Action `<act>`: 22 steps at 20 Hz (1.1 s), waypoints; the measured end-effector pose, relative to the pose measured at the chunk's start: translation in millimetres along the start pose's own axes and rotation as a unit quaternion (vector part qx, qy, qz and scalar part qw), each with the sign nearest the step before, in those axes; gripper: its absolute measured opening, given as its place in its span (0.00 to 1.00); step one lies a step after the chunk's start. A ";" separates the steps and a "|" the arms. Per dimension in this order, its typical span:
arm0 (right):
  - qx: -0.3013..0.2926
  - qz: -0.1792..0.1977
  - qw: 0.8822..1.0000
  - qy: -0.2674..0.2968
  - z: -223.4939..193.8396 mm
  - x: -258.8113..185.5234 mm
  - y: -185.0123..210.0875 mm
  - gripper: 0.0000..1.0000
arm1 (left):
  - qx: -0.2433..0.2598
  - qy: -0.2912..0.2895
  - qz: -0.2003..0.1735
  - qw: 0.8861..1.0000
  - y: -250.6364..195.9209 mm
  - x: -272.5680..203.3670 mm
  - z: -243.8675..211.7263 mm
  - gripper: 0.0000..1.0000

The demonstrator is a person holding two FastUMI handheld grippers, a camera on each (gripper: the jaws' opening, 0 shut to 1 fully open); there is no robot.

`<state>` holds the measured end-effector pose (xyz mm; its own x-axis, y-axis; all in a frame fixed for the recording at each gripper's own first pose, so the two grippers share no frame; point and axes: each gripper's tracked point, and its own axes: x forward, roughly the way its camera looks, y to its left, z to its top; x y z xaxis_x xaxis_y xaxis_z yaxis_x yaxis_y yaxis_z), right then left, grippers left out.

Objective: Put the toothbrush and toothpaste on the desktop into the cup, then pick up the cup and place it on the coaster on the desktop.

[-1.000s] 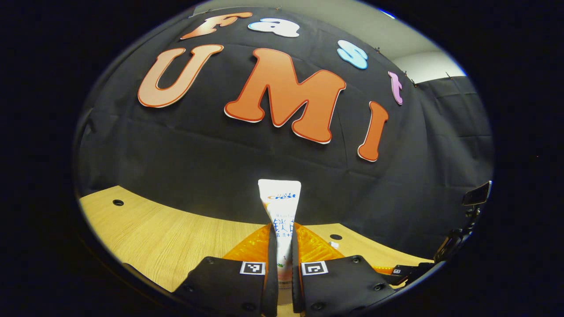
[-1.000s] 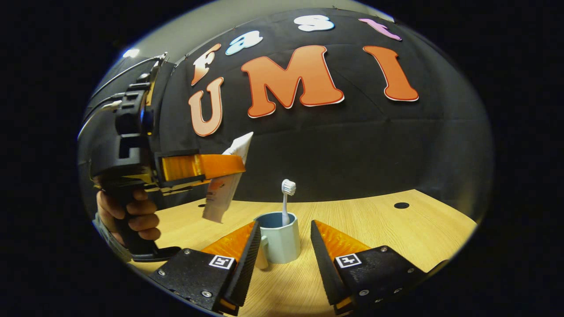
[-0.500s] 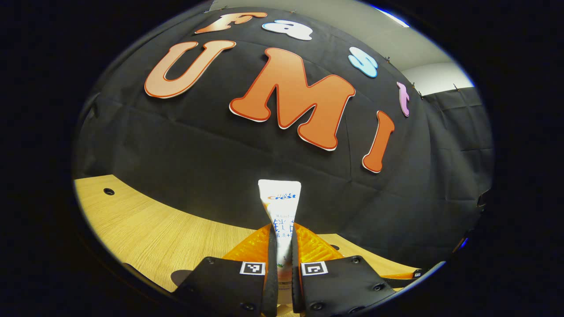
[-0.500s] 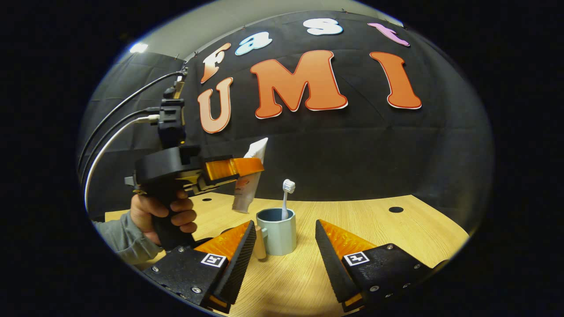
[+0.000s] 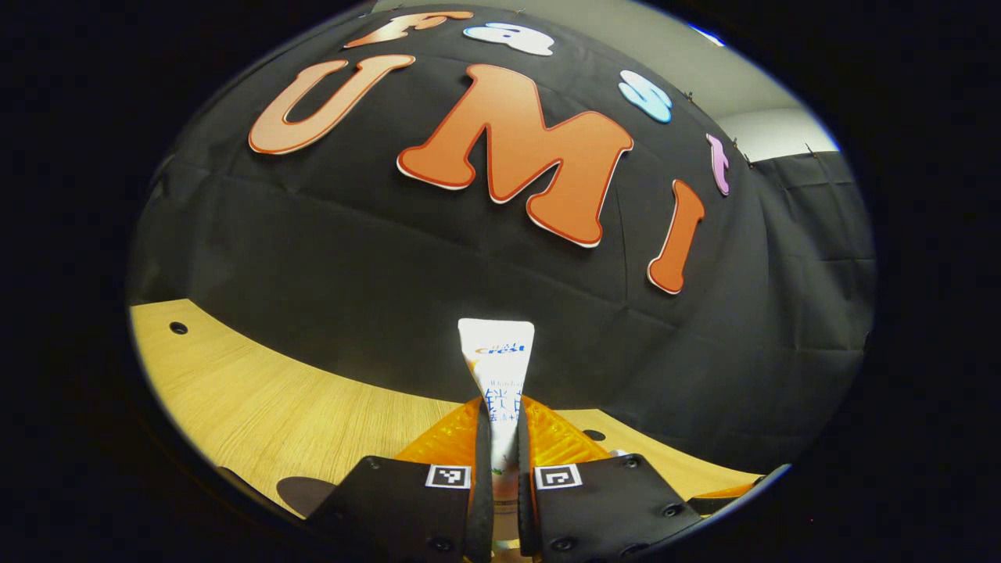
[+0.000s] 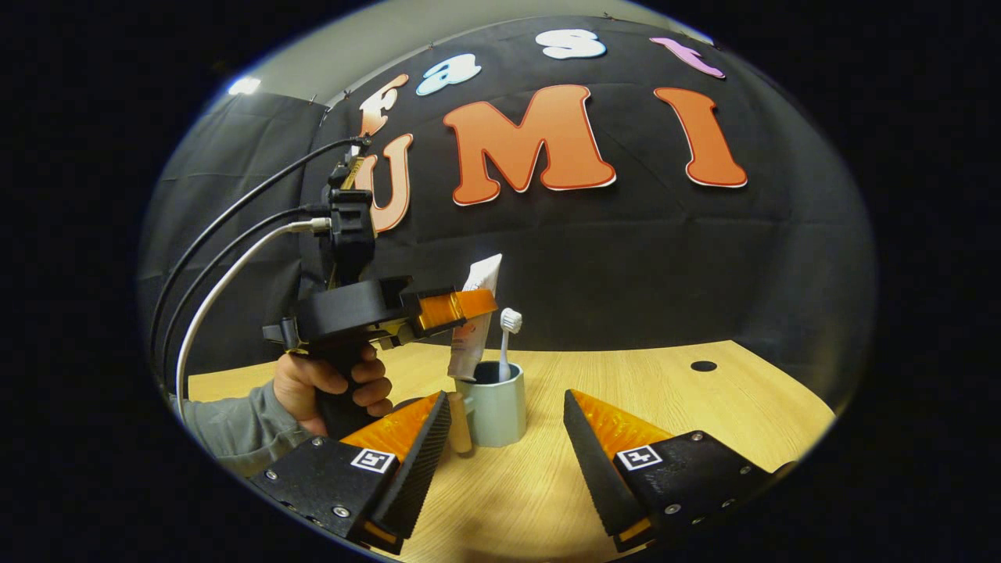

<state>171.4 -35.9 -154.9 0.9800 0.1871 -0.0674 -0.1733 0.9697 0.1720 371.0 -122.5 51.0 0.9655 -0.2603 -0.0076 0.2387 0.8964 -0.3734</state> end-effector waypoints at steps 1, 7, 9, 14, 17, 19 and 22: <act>0.001 -0.002 1.000 0.002 -0.2 -0.7 -1.4 0.87 | 0.005 0.004 0.002 1.000 0.7 2.1 -3.1 0.16; -0.002 -0.009 1.000 0.006 -1.9 -1.6 -7.8 0.87 | -0.004 0.010 0.000 1.000 1.1 10.7 -15.7 0.16; -0.002 -0.009 1.000 0.011 -4.0 -1.2 -7.0 0.87 | -0.002 0.020 0.001 1.000 3.1 12.1 -21.7 0.18; -0.003 -0.007 1.000 0.012 -2.5 -2.3 -2.9 0.88 | -0.007 0.045 0.005 0.999 14.8 3.7 -33.8 0.26; -0.006 -0.005 1.000 0.017 -3.0 -0.8 0.5 0.88 | -0.003 0.068 0.008 0.998 18.0 -5.3 -45.0 0.30; -0.009 -0.005 1.000 0.019 -3.1 -0.5 3.3 0.88 | -0.003 0.079 0.004 0.997 16.8 -11.2 -51.2 0.29; -0.009 -0.002 1.000 0.024 -4.1 0.7 8.2 0.88 | 0.017 0.091 0.000 0.996 15.4 -18.2 -52.9 0.49</act>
<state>170.2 -27.2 -157.6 0.9748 0.1907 -0.1156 -0.1721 0.9730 0.1539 351.6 -123.0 -3.6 0.9316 -0.3180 -0.1758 0.2451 0.9072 -0.3419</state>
